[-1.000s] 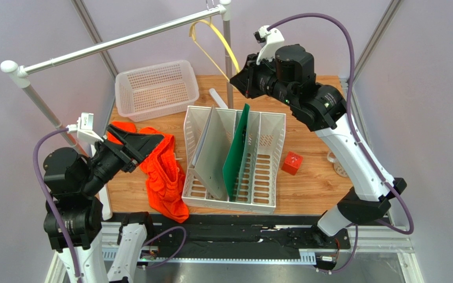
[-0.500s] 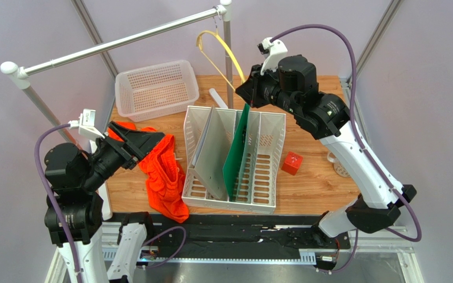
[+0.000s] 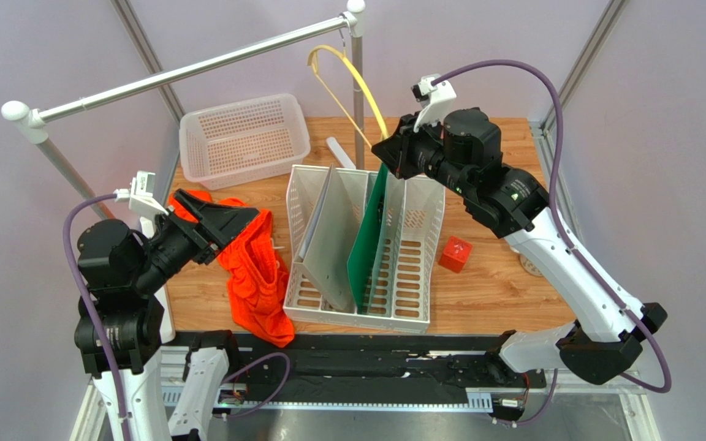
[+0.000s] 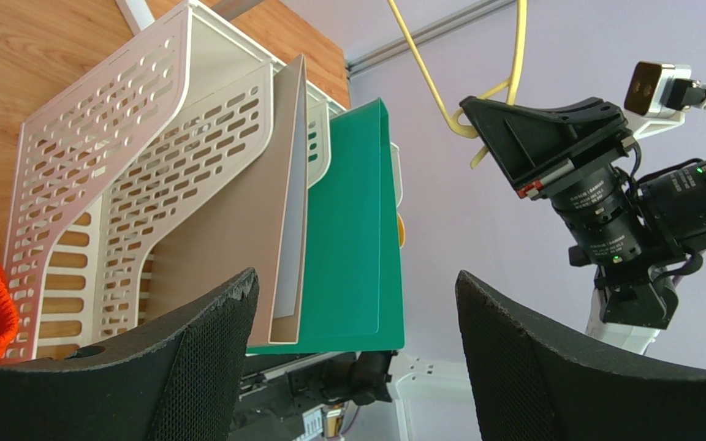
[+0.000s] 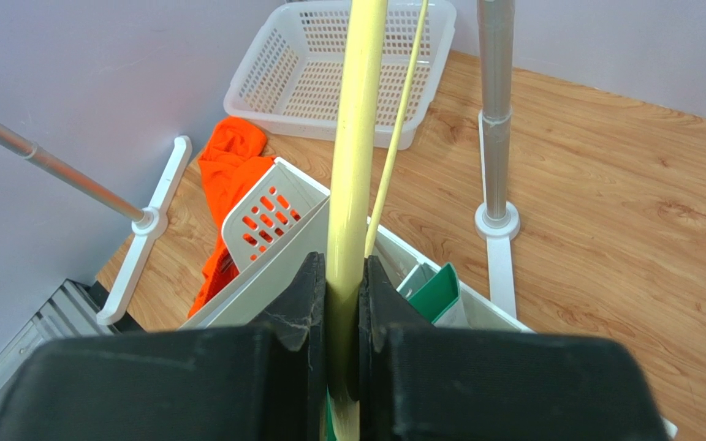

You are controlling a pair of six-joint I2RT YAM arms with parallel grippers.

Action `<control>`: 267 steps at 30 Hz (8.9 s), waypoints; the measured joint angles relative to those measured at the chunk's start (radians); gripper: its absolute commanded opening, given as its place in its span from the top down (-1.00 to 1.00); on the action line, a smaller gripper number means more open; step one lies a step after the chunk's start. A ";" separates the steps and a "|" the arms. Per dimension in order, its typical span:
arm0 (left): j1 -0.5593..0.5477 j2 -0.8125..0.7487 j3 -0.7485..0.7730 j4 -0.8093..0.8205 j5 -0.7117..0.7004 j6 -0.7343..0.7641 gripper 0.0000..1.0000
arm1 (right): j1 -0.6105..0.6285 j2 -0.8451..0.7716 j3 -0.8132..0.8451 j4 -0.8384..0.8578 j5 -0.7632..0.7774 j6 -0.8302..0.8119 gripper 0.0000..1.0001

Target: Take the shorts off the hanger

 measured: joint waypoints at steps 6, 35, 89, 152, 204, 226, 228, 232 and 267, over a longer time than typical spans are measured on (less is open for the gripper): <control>0.000 0.000 0.000 -0.008 0.000 0.002 -0.64 | 0.000 0.004 -0.045 0.028 0.030 -0.023 0.15; -0.007 0.223 -0.031 -0.335 -0.227 0.169 -0.76 | -0.013 -0.177 0.185 -0.439 0.269 0.135 -0.96; 0.178 0.858 -0.547 0.342 -0.399 -0.588 1.00 | -0.336 -0.259 -0.019 -0.460 0.163 0.048 -0.94; 0.105 1.717 0.497 1.436 -0.192 -0.799 1.00 | -0.298 -0.206 0.057 -0.365 0.353 0.174 -0.81; 0.011 1.318 0.486 0.447 -0.127 -0.333 -0.92 | -0.314 -0.181 0.084 -0.465 0.218 0.162 -0.85; -0.014 0.003 -0.195 0.324 0.082 0.063 -0.99 | -0.314 -0.546 -0.401 -0.384 -0.051 0.439 -1.00; -0.016 -0.140 -0.246 0.340 0.114 0.077 -0.99 | -0.314 -0.631 -0.530 -0.351 -0.092 0.507 -1.00; -0.019 -0.513 -0.409 0.404 0.149 0.041 -0.99 | -0.314 -0.860 -0.801 -0.285 -0.181 0.631 -1.00; -0.024 -0.623 -1.283 0.864 -0.121 -0.512 -0.99 | -0.316 -1.321 -1.547 -0.016 -0.185 0.807 -1.00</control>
